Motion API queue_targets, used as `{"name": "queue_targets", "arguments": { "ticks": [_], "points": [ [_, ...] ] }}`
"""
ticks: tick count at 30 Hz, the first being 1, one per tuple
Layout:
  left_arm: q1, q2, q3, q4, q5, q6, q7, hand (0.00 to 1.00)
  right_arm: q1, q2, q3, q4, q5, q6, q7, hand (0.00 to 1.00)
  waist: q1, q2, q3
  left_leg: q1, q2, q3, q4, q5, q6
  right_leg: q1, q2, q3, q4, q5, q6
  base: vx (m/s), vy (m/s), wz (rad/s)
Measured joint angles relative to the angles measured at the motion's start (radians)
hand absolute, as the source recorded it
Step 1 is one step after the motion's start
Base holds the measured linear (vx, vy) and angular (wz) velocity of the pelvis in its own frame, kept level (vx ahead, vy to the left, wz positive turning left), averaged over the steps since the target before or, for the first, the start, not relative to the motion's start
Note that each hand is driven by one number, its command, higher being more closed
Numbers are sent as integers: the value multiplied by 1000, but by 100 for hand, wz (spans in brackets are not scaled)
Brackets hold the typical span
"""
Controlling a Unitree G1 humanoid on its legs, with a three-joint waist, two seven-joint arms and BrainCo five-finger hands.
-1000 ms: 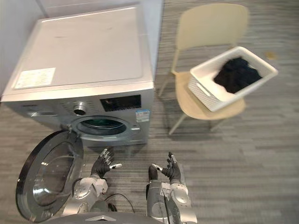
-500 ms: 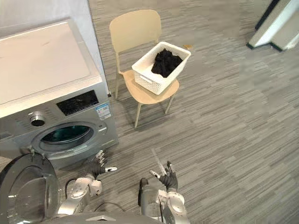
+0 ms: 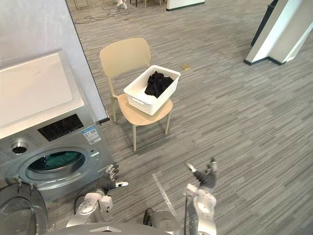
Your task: Pick up the laundry basket with both hands and put the clothes into the washing machine.
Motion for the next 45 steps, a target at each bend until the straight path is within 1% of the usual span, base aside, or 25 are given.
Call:
{"name": "queue_targets", "arguments": {
  "ticks": [1,4,5,6,7,9,10,11,13,17,19,22,23,24,25,26,28,29,32,35,37,39,41,42,45],
  "points": [
    [9,1,1,-3,0,0,1,0,-17,-10,-7,-8,4,-5,0,0,12,-1,0,-28,-82,-34,-108,-10,-43,26,4,16,-30,4,6,335,-59,-56],
    [20,0,4,-31,-1,1,2,0,-58,-10,-55,-11,7,-14,-24,0,25,-7,-12,-50,-238,-38,-483,25,-90,65,9,29,-78,-11,33,274,-35,-26],
    [23,-2,4,-40,-3,-1,0,0,-63,-10,-61,-11,7,-16,-34,0,30,-8,-15,-48,-256,-40,-531,36,-71,67,8,29,-61,-31,38,400,-20,-1],
    [22,-4,5,-39,-9,-1,1,0,-66,-7,-82,-15,3,-19,-43,0,37,-22,-16,-35,-298,-75,-554,60,4,71,-6,24,9,-93,63,316,5,2],
    [22,-2,5,-31,-11,-1,1,0,-62,-2,-85,-15,2,-19,-47,0,37,-41,-17,-15,-321,-89,-562,72,21,74,-24,23,63,-126,86,508,-17,1],
    [20,2,3,-14,-16,3,3,0,-67,16,-86,-22,-5,-20,-51,0,35,-98,-13,77,-356,-66,-575,81,16,-62,-131,35,520,-150,223,440,-54,-17],
    [15,7,0,-13,-16,4,3,0,-70,23,-85,-22,-4,-20,-51,0,34,-101,-13,97,-358,-61,-572,74,14,-104,-161,34,642,-118,258,395,-88,-9],
    [3,17,-1,-10,-16,8,3,0,-73,36,-82,-21,-4,-20,-51,0,24,-120,-2,142,-366,-67,-563,49,18,-166,-223,24,826,-94,243,382,-101,14],
    [-8,23,1,-10,-12,9,18,0,-75,41,-79,-22,-5,-19,-51,0,8,-120,2,196,-359,-83,-567,35,8,-206,-289,12,900,-122,180,376,-105,19],
    [-43,26,3,-10,-6,9,24,0,-78,40,-73,-53,-5,-19,-34,0,7,-105,-3,246,-311,-114,-586,-2,-55,-288,-355,58,645,-138,158,351,-229,10],
    [-50,23,0,17,-6,8,24,0,-71,34,-75,-84,-5,-19,-30,0,-6,-74,-4,261,-259,-141,-575,-31,-114,-303,-353,199,366,-85,185,294,-361,19],
    [-49,28,2,42,-6,7,41,0,-59,34,-79,-97,-5,-18,-30,0,-16,-66,-8,279,-186,-189,-535,-90,-224,-277,-345,387,130,51,205,325,-474,27],
    [-47,35,2,58,-4,6,42,0,-36,36,-79,-118,-5,-16,-30,0,-21,-80,-17,295,-156,-221,-515,-128,-281,-259,-343,392,129,137,326,402,-668,48],
    [-45,14,5,91,2,9,44,0,-27,9,-80,-124,-8,-13,-30,0,-22,-36,-28,304,-94,-251,-518,-132,-290,-267,-294,352,198,91,326,357,-547,33],
    [-25,-16,4,83,6,7,39,0,-30,-19,-80,-130,-28,-11,-32,0,-11,2,-54,309,-50,-279,-512,-71,-275,-292,-243,330,263,31,298,383,-497,2],
    [-21,-27,11,78,6,4,40,0,-37,-34,-71,-138,-40,-9,-31,0,-4,3,-54,295,-37,-290,-477,-31,-250,-300,-230,330,299,6,277,444,-588,-2],
    [-17,-50,41,79,6,2,40,0,-39,-30,-58,-185,-72,-2,-15,0,-8,-3,-51,189,9,-329,-294,103,-84,-285,-210,288,363,-52,230,344,-479,21],
    [-11,-55,53,80,6,2,40,0,-31,-31,-52,-202,-82,4,-10,0,-6,-3,-49,133,71,-320,-189,234,25,-236,-190,245,360,-70,192,258,-307,40],
    [9,-54,69,78,7,10,34,0,-23,-37,-60,-247,-83,4,-10,0,-1,-37,-28,65,129,-126,59,198,62,-51,-191,132,266,-87,143,259,-260,63],
    [15,-48,74,67,25,16,15,0,-21,-61,-111,-319,-86,3,-8,0,3,-42,-30,40,35,55,-54,201,77,8,-209,43,207,-95,139,187,-133,92],
    [12,-31,89,58,34,17,2,0,-38,-66,-132,-322,-119,9,-4,0,-5,-72,-26,23,22,88,-87,247,-1,36,-236,-10,163,-89,145,181,-82,115],
    [-2,-25,93,57,53,18,-10,0,-81,-91,-191,-320,-174,16,-1,0,-4,-72,-19,2,-26,166,-176,115,-106,82,-266,-74,102,-74,160,142,11,119],
    [-9,-29,75,55,63,18,-16,0,-139,-149,-210,-301,-222,30,-1,0,4,-34,-23,30,-85,221,-376,119,-117,105,-269,-111,95,-79,171,169,143,69],
    [-8,-35,75,60,63,18,-24,0,-172,-182,-199,-263,-246,30,1,0,10,-18,-29,65,-115,216,-471,96,-59,118,-260,-113,108,-104,197,136,150,52],
    [-14,-22,78,69,63,20,-30,0,-182,-186,-159,-204,-265,37,15,0,5,-68,-44,70,-188,184,-478,48,-55,126,-313,-103,168,-124,223,158,126,53]
  ]
}}
